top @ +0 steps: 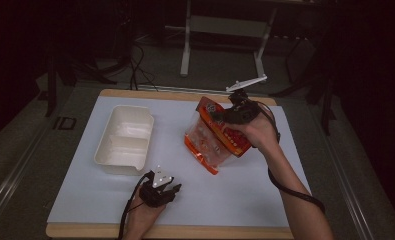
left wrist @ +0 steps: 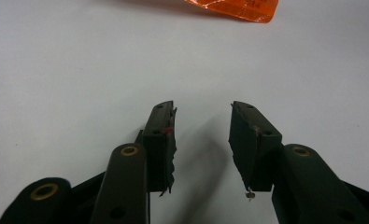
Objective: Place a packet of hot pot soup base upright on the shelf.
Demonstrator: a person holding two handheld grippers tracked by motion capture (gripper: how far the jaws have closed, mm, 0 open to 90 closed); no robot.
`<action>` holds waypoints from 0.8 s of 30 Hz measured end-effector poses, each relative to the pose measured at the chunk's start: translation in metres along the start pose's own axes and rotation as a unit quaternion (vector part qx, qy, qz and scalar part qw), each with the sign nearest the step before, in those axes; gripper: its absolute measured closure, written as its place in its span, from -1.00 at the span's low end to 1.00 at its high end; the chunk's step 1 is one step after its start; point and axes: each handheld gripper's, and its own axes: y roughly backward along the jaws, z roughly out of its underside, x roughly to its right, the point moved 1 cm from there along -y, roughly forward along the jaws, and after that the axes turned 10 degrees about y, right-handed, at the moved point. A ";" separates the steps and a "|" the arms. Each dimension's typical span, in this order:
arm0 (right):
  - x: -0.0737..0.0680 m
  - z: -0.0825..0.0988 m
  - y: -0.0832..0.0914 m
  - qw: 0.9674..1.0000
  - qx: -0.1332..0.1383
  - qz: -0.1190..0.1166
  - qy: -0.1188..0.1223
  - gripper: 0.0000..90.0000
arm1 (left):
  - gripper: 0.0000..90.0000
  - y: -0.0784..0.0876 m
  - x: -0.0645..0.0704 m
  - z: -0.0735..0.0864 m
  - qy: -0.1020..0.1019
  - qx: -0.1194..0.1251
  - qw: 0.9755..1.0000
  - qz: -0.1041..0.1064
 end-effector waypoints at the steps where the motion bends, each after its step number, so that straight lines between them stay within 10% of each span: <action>1: -0.001 -0.001 -0.001 1.000 0.001 0.000 0.002 0.99 | 0.34 0.000 0.000 0.000 0.000 0.000 1.000 0.000; 24: -0.017 -0.026 -0.009 0.999 0.038 0.002 0.023 0.99 | 0.34 0.000 0.000 0.000 -0.001 0.000 1.000 0.000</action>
